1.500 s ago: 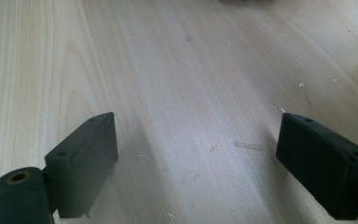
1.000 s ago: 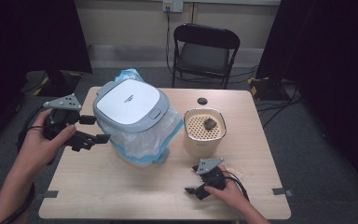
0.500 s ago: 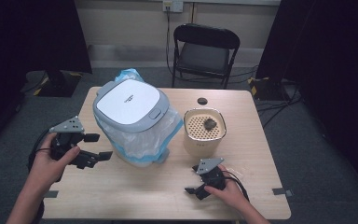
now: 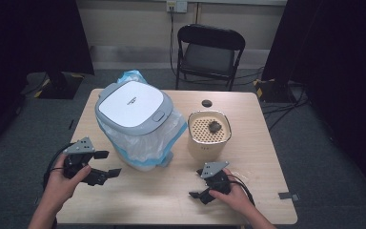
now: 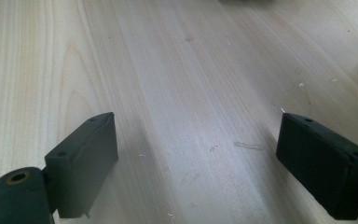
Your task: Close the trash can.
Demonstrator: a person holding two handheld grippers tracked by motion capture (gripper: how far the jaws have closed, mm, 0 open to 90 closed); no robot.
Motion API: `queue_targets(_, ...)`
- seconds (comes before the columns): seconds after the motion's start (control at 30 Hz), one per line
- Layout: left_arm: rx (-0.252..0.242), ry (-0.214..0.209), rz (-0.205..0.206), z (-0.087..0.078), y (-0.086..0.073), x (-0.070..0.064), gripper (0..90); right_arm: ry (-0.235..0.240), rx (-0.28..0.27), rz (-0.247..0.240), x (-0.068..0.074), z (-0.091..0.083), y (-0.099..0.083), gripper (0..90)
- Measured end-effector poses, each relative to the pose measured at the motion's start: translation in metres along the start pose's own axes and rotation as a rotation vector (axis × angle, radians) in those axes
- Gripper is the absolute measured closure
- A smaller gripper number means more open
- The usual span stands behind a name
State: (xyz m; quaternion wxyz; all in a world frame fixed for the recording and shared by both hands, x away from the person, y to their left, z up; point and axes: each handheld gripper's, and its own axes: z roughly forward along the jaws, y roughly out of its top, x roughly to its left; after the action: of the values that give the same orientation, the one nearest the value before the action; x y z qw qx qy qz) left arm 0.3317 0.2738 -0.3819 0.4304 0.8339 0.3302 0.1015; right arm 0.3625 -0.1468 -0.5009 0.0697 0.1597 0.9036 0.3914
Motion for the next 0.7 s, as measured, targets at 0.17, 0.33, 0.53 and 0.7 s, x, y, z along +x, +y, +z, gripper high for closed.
queue_targets(0.17, -0.006, -0.011, -0.008, 0.011, -0.013, -0.002, 15.9, -0.002, 0.001, -0.001, 0.000, 0.000, 0.000, 12.0)
queue_targets(0.33, 0.027, -0.019, -0.002, 0.028, -0.032, -0.006, 15.9, -0.001, 0.000, 0.000, 0.000, 0.000, 0.000, 12.0)
queue_targets(0.53, 0.039, -0.033, 0.005, 0.041, -0.045, -0.011, 16.0, -0.001, 0.000, 0.000, 0.000, 0.000, 0.000, 12.0)
queue_targets(0.7, 0.039, -0.035, 0.018, 0.050, -0.055, -0.013, 15.9, 0.000, 0.000, 0.000, 0.000, 0.000, 0.000, 12.0)
